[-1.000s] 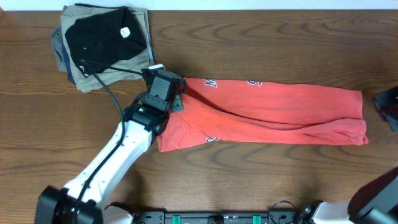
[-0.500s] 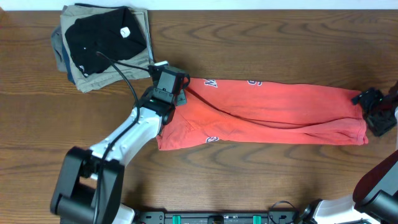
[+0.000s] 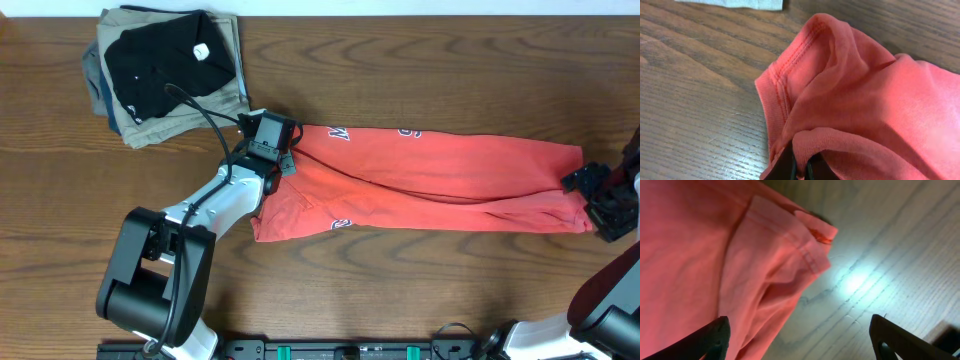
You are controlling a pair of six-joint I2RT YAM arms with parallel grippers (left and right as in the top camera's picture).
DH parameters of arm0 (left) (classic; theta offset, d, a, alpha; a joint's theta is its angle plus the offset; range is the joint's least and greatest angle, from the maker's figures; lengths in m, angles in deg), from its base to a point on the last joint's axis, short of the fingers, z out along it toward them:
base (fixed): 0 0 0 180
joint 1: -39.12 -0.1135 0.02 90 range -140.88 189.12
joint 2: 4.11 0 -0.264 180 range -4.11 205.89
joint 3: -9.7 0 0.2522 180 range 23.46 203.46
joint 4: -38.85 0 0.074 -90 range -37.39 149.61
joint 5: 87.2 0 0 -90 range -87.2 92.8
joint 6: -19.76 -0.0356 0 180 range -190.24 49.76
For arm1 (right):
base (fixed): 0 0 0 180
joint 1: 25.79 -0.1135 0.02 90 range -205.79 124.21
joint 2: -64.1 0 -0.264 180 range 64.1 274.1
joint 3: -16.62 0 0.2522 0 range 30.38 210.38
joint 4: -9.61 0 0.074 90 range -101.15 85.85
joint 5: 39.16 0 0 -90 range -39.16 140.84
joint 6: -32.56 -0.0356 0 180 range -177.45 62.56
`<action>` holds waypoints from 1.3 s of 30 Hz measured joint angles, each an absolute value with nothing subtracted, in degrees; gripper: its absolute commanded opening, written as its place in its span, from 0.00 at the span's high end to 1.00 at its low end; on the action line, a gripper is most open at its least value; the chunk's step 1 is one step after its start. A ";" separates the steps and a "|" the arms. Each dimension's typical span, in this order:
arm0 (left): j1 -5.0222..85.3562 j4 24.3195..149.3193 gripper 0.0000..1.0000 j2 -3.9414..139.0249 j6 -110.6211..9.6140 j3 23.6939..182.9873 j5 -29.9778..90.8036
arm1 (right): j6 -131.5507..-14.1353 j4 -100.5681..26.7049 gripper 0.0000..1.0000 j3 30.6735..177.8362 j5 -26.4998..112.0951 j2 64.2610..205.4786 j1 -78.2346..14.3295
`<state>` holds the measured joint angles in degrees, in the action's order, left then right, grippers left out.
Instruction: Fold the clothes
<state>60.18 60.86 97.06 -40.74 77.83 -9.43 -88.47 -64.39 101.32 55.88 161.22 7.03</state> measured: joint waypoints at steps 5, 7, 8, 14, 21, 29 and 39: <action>60.18 59.42 0.93 97.06 -40.72 77.83 -9.43 | -89.10 -63.50 0.12 97.99 56.91 161.22 7.03; 60.18 59.47 0.93 97.06 -40.72 77.83 -9.43 | -89.21 -63.13 0.11 97.29 56.99 161.22 7.03; 60.18 59.47 0.93 97.06 -40.74 77.83 -9.43 | -89.30 -62.95 0.11 97.16 57.06 161.22 7.03; 60.18 60.16 0.93 97.06 -40.72 77.83 -9.43 | -89.50 -61.88 0.10 97.10 57.12 161.22 7.03; 60.18 61.37 0.92 97.06 -40.72 77.83 -9.43 | -89.67 -58.10 0.23 95.20 57.21 161.22 7.03; 60.18 62.83 0.92 97.06 -40.72 77.83 -9.43 | -90.13 -51.96 0.35 91.06 57.12 161.22 7.09; 60.18 62.90 0.93 97.06 -40.72 77.83 -9.43 | -90.53 -50.30 0.45 90.50 57.15 161.22 11.23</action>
<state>60.18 62.90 97.06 -40.72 77.83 -9.43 -90.53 -50.30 90.50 57.15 161.22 11.23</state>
